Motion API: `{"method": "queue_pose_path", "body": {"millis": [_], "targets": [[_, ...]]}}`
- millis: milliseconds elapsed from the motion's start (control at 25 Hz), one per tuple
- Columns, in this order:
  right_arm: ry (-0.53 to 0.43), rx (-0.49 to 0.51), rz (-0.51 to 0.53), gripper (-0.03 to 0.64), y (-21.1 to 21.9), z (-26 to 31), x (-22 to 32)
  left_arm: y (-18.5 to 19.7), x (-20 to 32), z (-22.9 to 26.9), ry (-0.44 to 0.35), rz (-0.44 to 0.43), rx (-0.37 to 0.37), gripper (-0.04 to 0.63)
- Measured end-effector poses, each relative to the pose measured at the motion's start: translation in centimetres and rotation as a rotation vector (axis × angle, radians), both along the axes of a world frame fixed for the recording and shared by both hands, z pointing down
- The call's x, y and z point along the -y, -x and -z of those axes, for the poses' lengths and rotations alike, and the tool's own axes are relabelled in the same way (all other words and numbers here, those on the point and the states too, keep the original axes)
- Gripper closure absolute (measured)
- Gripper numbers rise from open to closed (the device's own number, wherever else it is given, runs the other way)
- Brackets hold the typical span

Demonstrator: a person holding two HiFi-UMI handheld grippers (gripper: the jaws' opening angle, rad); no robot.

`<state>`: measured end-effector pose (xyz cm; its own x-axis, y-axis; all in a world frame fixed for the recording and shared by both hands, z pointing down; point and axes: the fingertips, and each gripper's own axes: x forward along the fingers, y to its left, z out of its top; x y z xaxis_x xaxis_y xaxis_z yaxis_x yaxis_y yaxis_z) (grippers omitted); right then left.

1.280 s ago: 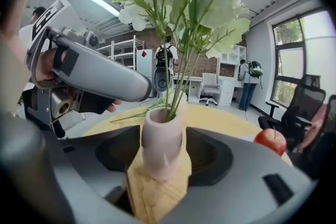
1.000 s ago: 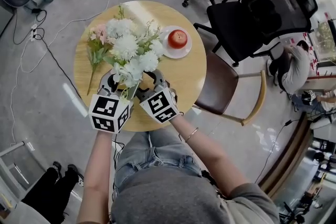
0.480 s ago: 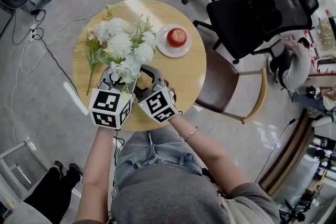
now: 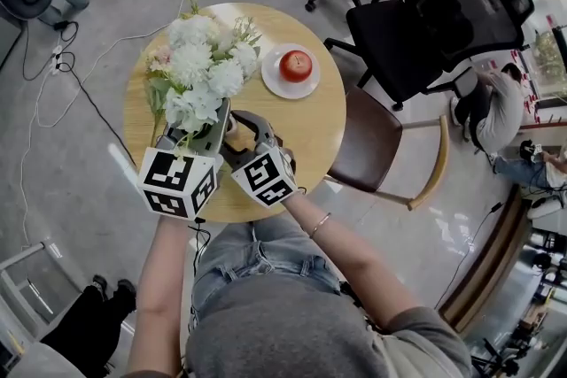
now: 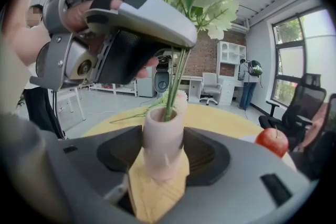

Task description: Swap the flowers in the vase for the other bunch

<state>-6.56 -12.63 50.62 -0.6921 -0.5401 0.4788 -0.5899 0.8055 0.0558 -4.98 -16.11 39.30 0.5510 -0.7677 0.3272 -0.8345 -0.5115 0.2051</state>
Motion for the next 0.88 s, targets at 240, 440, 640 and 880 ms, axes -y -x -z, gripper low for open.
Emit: {"method": "queue_pose_path", "body": {"millis": [240, 440, 640, 880], "targets": [[-0.002, -0.002, -0.008, 0.364, 0.1, -0.2, 0.1, 0.4, -0.4, 2.1, -0.031, -0.007, 0.001, 0.571], [0.003, -0.012, -0.008, 0.364, -0.5, -0.1, -0.1, 0.8, -1.1, 4.6, -0.075, 0.015, -0.018, 0.571], [0.004, -0.017, -0.013, 0.364, -0.5, -0.2, -0.2, 1.7, -1.8, 7.1, -0.135, 0.045, -0.032, 0.572], [-0.008, -0.018, -0.008, 0.364, -1.5, -0.7, 0.1, 2.2, -2.3, 9.5, -0.192, 0.082, -0.031, 0.572]]}}
